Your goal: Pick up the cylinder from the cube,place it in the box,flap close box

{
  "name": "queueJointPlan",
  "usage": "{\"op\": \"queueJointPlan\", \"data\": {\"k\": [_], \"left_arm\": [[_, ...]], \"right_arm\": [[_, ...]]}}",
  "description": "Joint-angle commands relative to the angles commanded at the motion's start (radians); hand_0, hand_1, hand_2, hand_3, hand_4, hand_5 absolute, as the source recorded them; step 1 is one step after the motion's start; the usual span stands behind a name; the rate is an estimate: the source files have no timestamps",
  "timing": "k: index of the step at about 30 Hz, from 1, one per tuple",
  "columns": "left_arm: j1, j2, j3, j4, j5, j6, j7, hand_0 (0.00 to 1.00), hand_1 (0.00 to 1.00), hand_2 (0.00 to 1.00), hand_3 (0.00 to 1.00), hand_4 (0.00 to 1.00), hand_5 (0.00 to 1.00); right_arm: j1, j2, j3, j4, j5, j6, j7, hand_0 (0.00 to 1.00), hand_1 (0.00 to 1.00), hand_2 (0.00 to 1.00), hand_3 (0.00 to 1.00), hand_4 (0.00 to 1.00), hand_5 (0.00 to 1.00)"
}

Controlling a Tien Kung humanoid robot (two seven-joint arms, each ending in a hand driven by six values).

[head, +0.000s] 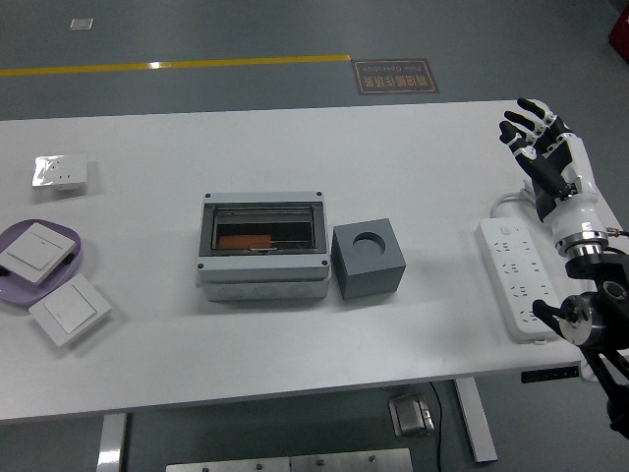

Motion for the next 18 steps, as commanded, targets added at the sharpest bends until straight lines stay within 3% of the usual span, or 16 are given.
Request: {"op": "queueJointPlan", "data": {"k": [6,13,18], "left_arm": [[-0.002,0.001,0.012,0.004,-0.016,0.001,0.000,0.615,0.625,0.595,0.623,0.708,0.244],[-0.020,-0.005,0.100,0.018,-0.075,0.021,0.016,0.615,0.625,0.594,0.623,0.708,0.244],[-0.016,-0.014,0.087,0.023,-0.078,0.019,0.024,0.615,0.626,0.594,0.623,0.708,0.245]], "right_arm": [[-0.002,0.005,-0.001,-0.009,0.002,-0.005,0.006,0.801,0.744,0.728,0.757,0.998,0.405],[0.017,0.003,-0.026,-0.034,0.008,-0.007,-0.007,0.811,0.754,0.746,0.771,0.998,0.399],[0.035,0.006,-0.047,-0.037,0.005,-0.012,-0.012,0.824,0.775,0.783,0.792,0.989,0.375]]}}
